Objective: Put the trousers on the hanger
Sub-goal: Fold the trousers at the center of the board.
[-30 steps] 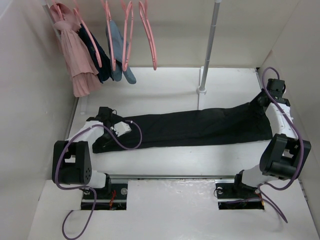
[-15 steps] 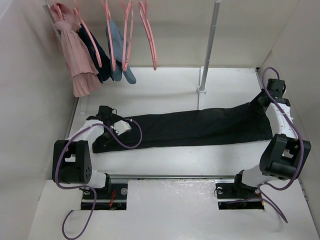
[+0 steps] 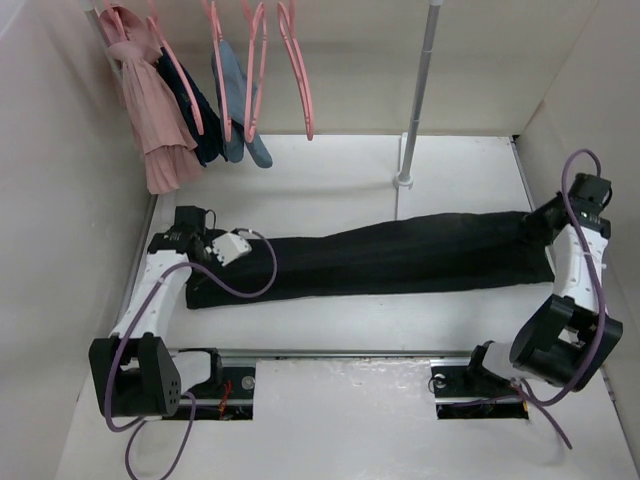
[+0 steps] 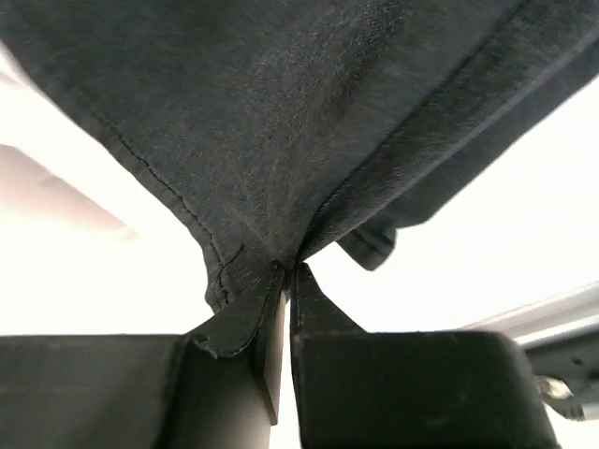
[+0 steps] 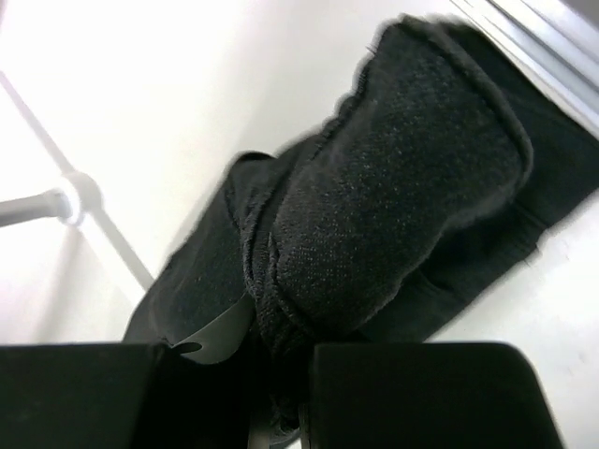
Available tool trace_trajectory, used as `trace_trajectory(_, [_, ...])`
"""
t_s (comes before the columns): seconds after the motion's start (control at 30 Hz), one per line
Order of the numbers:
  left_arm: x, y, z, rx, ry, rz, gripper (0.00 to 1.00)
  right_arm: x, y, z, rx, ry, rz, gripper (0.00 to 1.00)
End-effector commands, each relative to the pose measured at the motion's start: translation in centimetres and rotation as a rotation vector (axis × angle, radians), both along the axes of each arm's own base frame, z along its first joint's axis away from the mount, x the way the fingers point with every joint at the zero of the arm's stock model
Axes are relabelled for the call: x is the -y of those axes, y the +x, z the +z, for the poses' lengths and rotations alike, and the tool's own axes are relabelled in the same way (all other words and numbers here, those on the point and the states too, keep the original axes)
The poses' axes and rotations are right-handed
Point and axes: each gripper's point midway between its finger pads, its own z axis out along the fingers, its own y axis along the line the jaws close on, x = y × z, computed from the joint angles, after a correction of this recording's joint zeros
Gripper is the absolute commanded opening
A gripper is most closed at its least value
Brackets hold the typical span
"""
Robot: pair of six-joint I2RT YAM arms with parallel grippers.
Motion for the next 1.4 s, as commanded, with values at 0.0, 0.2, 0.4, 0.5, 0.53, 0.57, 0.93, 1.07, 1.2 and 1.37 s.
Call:
trace_trajectory(0.0, [-1.6,-4.2,-1.3,-0.129,0.083,-0.002,0.00,2.7,-2.8,-1.7,-0.009,0.062,-0.140,0.00])
trace_trajectory(0.2, [-0.4,-6.3,-5.1,-0.219,0.026,0.016,0.00,2.7,-6.0,-8.6,-0.155,0.147,-0.243,0.10])
trace_trajectory(0.4, [-0.2,-7.3,-7.1,-0.311,0.016,0.068,0.32,3.3,-7.8,-13.0,-0.274,0.199,-0.342,0.99])
trace_trajectory(0.5, [0.3,-6.0,-6.6,-0.270,-0.014,0.073,0.40,4.4,-8.1,-13.0,-0.303,0.157,-0.366,0.99])
trace_trajectory(0.53, [0.4,-5.7,-6.2,-0.249,-0.026,0.081,0.41,4.4,-8.7,-13.5,-0.338,0.148,-0.369,0.99])
trace_trajectory(0.57, [0.5,-5.7,-6.2,-0.249,-0.029,0.090,0.41,4.6,-8.5,-13.2,-0.331,0.144,-0.370,0.99])
trace_trajectory(0.93, [-0.4,-1.9,-5.6,-0.042,-0.013,0.242,0.46,6.8,-5.5,-14.5,-0.349,0.136,-0.327,0.99])
trace_trajectory(1.07, [-0.4,-2.0,-6.2,-0.048,-0.014,0.279,0.46,6.5,-5.3,-16.4,-0.395,0.173,-0.303,0.81])
trace_trajectory(1.2, [-0.2,-2.4,-6.6,-0.057,-0.026,0.289,0.46,6.7,-4.9,-17.1,-0.388,0.165,-0.282,0.20])
trace_trajectory(1.37, [0.2,-1.1,-5.3,-0.014,-0.070,0.306,0.48,6.8,-4.9,-16.5,-0.363,0.139,-0.266,0.00])
